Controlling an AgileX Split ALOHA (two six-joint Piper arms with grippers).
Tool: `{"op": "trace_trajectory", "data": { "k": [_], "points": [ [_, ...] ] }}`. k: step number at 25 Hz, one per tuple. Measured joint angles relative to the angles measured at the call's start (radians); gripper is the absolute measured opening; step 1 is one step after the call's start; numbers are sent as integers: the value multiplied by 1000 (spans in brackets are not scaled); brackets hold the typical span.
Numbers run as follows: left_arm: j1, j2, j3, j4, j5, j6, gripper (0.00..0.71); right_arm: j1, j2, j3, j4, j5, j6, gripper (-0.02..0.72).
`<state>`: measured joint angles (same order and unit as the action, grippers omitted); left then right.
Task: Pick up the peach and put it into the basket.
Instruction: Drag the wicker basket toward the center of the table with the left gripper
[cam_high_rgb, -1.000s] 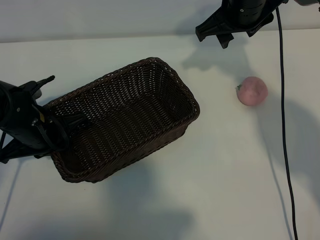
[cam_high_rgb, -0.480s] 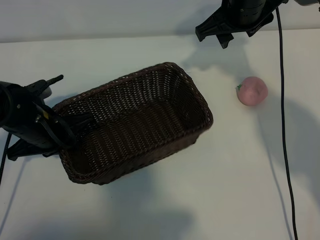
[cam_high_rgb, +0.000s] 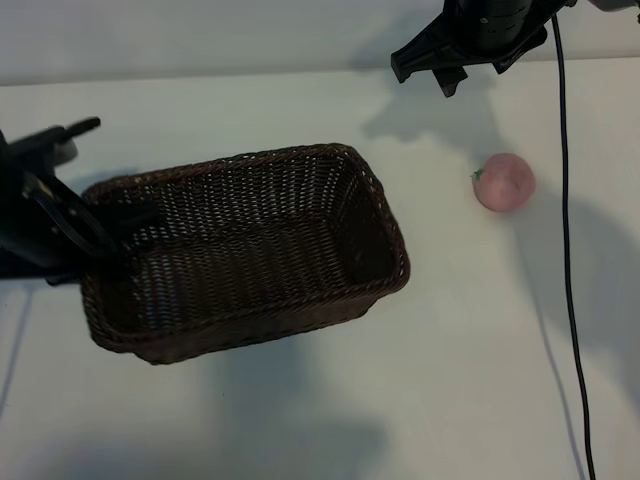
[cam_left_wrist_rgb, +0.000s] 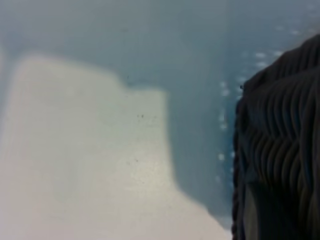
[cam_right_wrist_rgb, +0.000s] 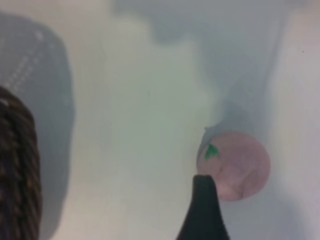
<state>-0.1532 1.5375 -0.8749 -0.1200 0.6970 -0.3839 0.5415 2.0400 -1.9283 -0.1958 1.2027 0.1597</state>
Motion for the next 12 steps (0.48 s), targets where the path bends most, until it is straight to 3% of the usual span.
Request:
{"op": "trace_trajectory", "data": {
  "k": [7, 12],
  "points": [
    [28, 0, -81, -1, 68, 105, 101, 0, 0, 0, 1, 0, 0, 533],
    [34, 0, -120, -84, 78, 201, 101, 0, 0, 0, 2, 0, 0, 533]
  ]
}}
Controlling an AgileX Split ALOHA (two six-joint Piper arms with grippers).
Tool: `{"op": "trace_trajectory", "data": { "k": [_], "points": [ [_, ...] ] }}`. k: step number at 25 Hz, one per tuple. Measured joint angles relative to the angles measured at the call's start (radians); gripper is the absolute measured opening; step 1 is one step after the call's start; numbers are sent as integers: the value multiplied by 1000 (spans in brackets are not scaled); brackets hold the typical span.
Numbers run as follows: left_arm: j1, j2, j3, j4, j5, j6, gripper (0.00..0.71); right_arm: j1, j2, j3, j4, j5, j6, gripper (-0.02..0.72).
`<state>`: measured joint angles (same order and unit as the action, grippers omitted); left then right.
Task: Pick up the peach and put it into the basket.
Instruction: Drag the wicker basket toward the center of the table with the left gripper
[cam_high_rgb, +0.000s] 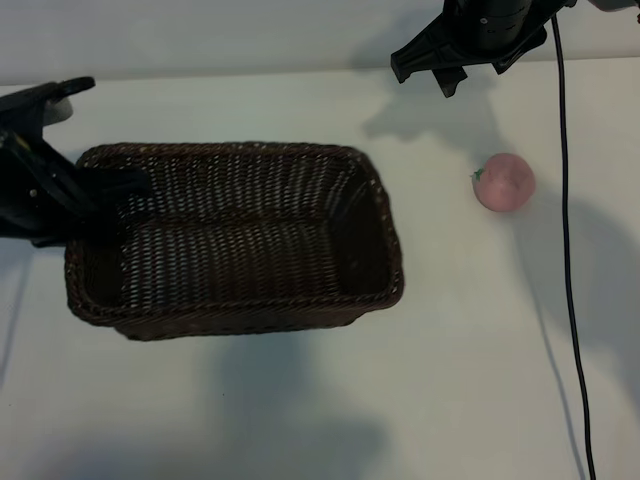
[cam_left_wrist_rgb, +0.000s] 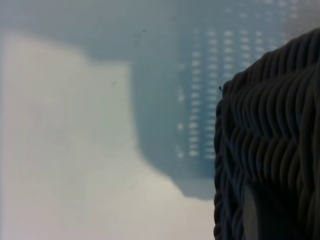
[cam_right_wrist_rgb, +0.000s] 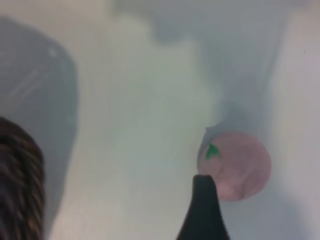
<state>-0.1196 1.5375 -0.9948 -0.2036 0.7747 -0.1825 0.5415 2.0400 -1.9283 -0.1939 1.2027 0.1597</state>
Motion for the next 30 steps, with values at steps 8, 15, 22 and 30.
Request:
{"op": "trace_trajectory", "data": {
  "k": [8, 15, 22, 30],
  "points": [
    [21, 1, -17, -82, 5, 79, 99, 0, 0, 0, 7, 0, 0, 533],
    [40, 1, -17, -92, 12, 167, 99, 0, 0, 0, 21, 0, 0, 533],
    [49, 83, -99, -94, 16, 213, 99, 0, 0, 0, 23, 6, 0, 533],
    [49, 222, -222, -133, 16, 237, 99, 0, 0, 0, 23, 10, 0, 533]
  ]
}}
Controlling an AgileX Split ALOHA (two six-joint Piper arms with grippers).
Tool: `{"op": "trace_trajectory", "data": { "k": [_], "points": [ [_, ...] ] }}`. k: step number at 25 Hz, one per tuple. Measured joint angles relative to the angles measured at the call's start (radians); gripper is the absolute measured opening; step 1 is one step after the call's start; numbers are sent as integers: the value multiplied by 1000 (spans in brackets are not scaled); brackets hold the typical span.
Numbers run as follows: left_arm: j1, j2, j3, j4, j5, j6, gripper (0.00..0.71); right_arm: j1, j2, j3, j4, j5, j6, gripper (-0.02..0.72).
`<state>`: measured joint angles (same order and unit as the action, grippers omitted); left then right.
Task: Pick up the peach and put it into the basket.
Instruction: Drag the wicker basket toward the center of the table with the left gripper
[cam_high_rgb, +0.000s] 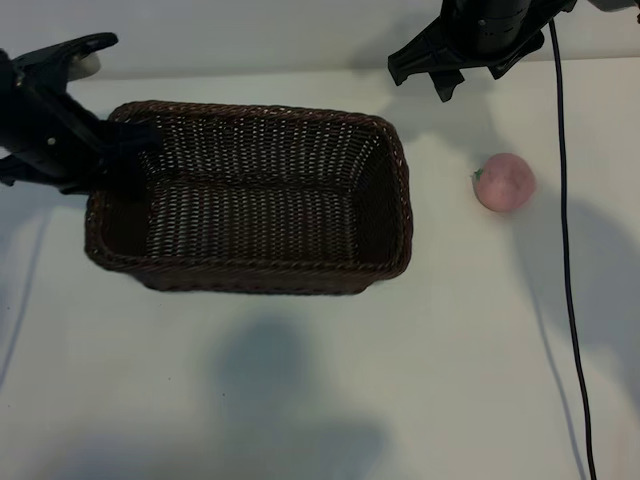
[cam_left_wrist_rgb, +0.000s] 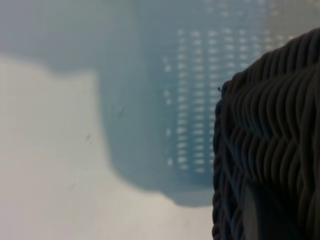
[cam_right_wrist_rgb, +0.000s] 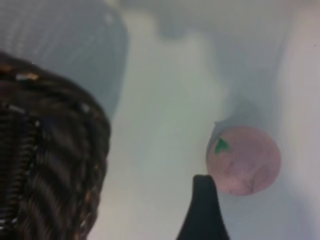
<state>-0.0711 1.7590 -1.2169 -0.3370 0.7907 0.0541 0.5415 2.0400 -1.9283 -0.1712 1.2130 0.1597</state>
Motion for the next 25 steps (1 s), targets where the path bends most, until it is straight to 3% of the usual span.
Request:
{"op": "trace_trajectory", "data": {
  "k": [11, 25],
  "points": [
    [0, 150, -138, -67, -2, 31, 99, 0, 0, 0, 0, 2, 0, 533],
    [0, 253, -164, -82, -29, 48, 97, 0, 0, 0, 0, 3, 0, 533]
  ]
}}
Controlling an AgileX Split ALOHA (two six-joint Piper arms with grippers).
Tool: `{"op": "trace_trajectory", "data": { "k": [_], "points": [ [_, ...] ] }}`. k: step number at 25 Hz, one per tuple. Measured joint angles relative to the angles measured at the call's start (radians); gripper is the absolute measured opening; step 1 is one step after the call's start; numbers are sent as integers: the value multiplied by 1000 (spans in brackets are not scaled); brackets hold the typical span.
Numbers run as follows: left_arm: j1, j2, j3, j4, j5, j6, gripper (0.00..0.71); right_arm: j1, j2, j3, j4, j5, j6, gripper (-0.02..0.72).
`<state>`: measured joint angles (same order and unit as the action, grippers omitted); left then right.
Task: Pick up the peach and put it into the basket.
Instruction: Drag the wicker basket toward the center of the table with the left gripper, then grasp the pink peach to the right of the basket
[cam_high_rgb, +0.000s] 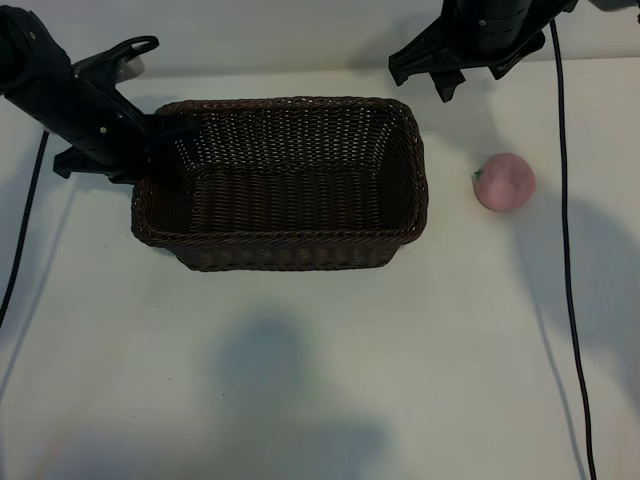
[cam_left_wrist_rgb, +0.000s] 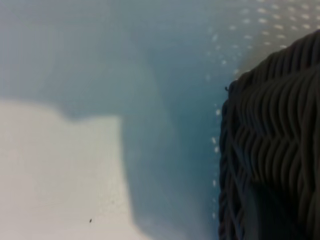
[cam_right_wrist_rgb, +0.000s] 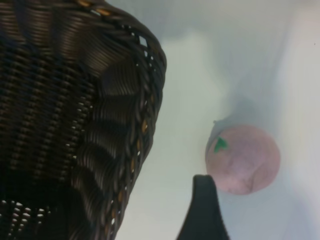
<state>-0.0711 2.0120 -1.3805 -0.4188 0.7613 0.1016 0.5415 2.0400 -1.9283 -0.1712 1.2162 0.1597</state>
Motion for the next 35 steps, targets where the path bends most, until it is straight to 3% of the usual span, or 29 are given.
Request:
{"op": "trace_trajectory", "data": {
  "k": [7, 10, 16, 20, 24, 35],
  "points": [
    [0, 7, -2, -14, -7, 1, 100, 0, 0, 0, 0, 0, 0, 533],
    [0, 7, -3, -21, -4, 2, 150, 0, 0, 0, 0, 0, 0, 533],
    [0, 6, -5, -35, 18, 2, 462, 0, 0, 0, -1, 0, 0, 533],
    [0, -23, -5, -21, 22, -2, 621, 0, 0, 0, -1, 0, 0, 533],
    [0, -91, -5, 28, 35, -38, 648, 0, 0, 0, -1, 0, 0, 533],
    [0, -230, -6, 143, 119, -75, 632, 0, 0, 0, 0, 0, 0, 533]
  ]
}}
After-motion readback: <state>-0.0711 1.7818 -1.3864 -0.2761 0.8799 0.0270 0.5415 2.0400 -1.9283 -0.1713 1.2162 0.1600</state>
